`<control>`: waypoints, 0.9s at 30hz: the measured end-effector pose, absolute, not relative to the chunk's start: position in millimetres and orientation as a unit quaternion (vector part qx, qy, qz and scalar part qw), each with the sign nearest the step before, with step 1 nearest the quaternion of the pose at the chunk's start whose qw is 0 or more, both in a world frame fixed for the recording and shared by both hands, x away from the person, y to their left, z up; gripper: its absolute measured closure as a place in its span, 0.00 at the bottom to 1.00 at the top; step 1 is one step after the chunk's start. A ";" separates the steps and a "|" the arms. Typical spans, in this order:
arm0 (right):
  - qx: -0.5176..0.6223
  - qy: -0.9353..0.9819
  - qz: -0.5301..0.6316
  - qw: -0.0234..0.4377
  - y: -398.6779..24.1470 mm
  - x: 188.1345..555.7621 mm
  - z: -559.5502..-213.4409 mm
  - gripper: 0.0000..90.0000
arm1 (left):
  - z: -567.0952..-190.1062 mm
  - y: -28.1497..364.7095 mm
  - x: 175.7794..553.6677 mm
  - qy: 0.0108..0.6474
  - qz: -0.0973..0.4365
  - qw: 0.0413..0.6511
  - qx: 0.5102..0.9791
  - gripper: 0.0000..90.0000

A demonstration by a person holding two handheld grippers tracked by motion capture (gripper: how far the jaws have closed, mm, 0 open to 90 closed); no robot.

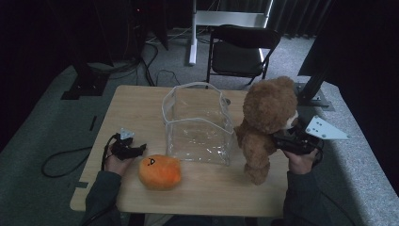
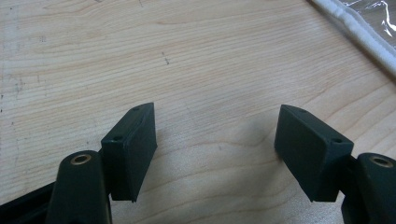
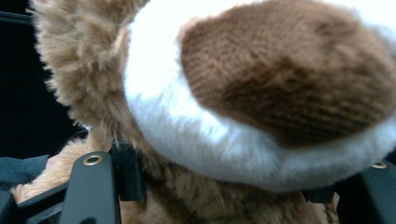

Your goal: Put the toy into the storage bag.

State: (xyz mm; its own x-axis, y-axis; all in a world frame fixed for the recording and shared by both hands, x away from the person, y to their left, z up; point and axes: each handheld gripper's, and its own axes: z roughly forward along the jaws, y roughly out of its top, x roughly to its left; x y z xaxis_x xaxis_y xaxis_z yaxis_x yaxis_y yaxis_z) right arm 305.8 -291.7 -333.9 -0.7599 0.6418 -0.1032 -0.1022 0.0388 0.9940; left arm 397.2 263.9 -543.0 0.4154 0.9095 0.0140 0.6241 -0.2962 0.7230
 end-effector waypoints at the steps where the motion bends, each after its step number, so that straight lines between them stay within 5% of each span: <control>1: 0.203 0.664 0.663 0.282 -291.3 306.6 -333.0 0.36 | -543.0 263.9 397.2 0.495 0.218 0.327 0.775 0.34; 27: 0.217 0.661 0.659 0.286 -291.5 340.2 -318.9 0.36 | -543.0 264.0 397.2 0.495 0.217 0.328 0.775 0.33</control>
